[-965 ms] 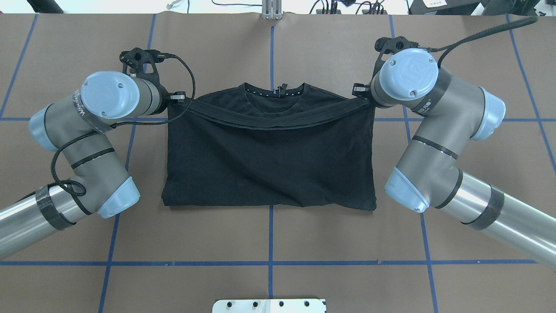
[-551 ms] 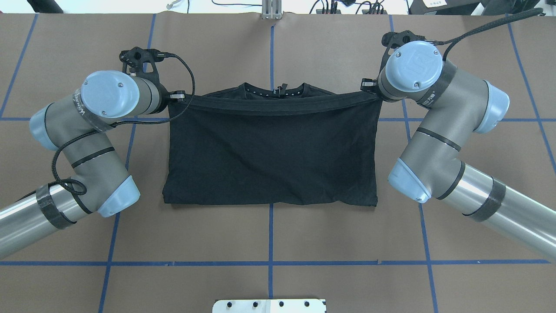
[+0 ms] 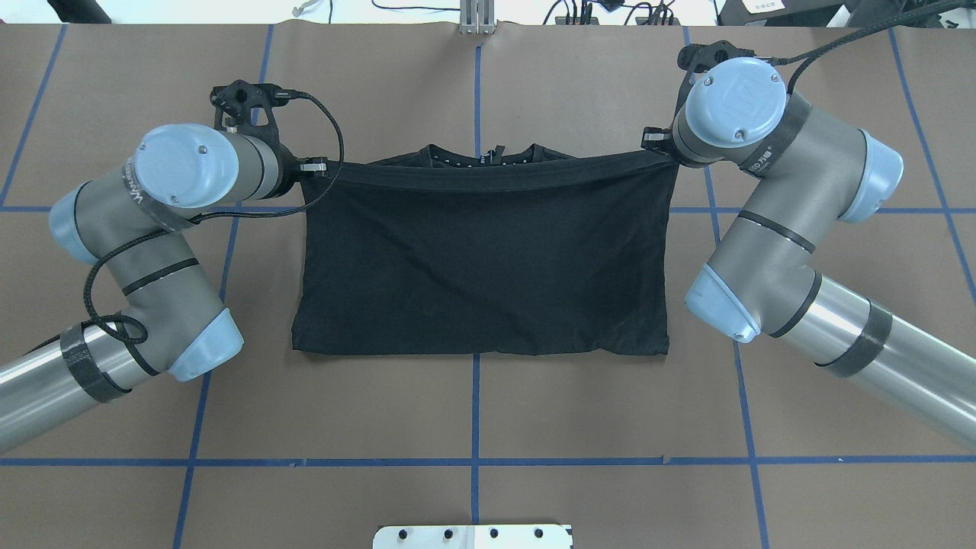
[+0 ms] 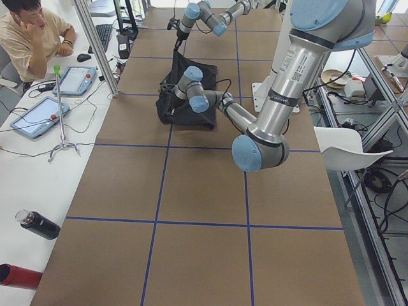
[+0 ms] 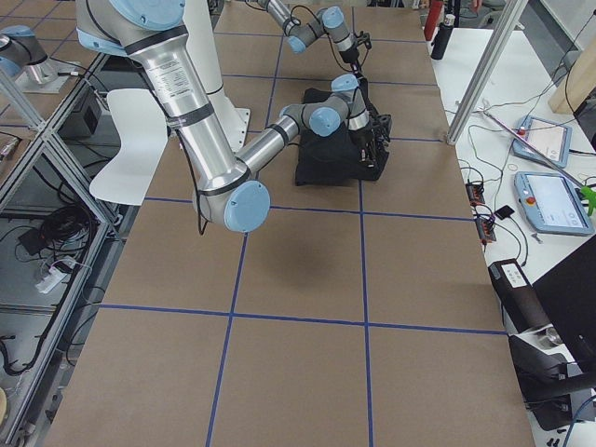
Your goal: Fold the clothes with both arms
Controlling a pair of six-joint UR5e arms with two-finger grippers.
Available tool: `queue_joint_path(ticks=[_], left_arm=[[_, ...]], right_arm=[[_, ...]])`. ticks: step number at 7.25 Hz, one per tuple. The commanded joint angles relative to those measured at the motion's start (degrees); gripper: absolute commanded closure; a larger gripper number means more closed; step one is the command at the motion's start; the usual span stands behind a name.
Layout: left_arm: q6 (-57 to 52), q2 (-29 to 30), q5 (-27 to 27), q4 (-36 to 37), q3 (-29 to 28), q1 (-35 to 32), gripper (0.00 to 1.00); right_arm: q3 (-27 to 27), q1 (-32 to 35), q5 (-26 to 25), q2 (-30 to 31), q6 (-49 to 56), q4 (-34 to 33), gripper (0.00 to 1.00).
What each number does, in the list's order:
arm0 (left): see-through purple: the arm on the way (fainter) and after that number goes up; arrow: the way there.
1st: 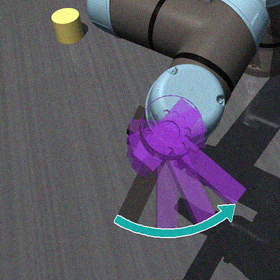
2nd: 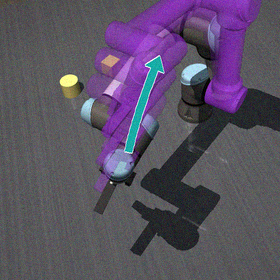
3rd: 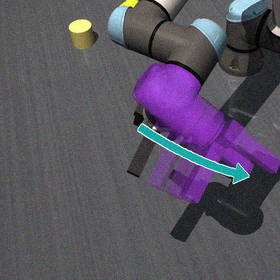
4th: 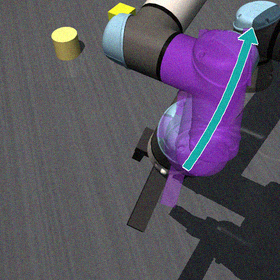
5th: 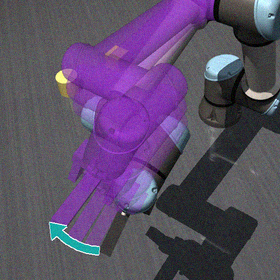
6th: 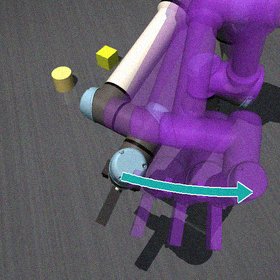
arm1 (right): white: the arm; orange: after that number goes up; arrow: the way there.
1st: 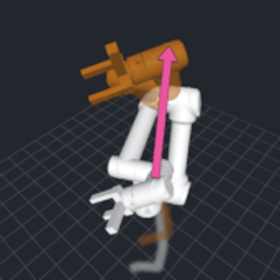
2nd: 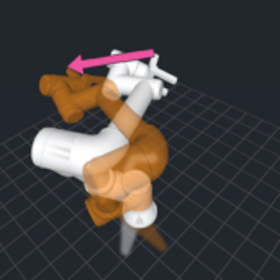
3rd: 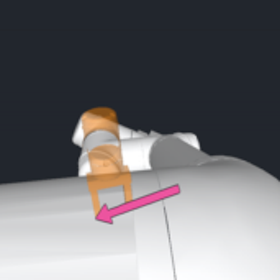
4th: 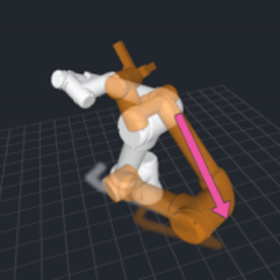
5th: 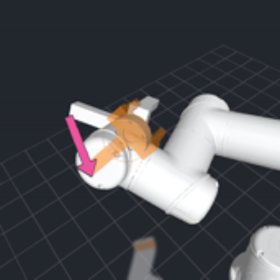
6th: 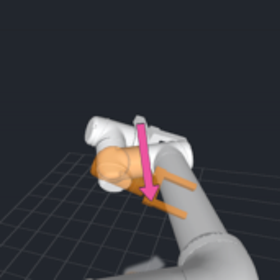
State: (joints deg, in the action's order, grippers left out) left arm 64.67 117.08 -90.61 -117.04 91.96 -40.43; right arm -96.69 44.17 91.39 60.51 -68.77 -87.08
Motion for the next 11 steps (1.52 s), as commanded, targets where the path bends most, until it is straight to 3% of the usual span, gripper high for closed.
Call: queue_joint_path(ticks=[1,2,4,6,9,11], left_arm=[[-5.51,-0.53,-4.37,-2.32,1.19,-1.13,0.00],[-6.31,-2.62,-5.19,-2.49,3.29,-1.14,0.00],[-8.86,-7.28,-10.70,-2.76,7.59,-0.71,0.00],[-5.90,-12.47,-10.73,-3.80,12.26,4.01,0.00],[1.23,-16.34,-9.95,-8.63,12.19,11.85,0.01],[4.48,-16.18,-8.36,-9.00,12.10,14.14,0.19]], right_arm=[[-0.43,0.73,3.33,-1.78,1.61,-0.02,0.00],[-1.65,2.13,8.75,-1.71,4.93,-0.02,0.00],[-3.42,2.32,9.34,0.31,7.95,0.07,0.00],[-4.47,1.89,9.33,0.40,7.17,0.07,0.00],[-4.65,1.71,9.33,0.58,7.07,0.07,0.00],[-5.00,1.71,9.25,0.58,6.99,0.07,0.00]])
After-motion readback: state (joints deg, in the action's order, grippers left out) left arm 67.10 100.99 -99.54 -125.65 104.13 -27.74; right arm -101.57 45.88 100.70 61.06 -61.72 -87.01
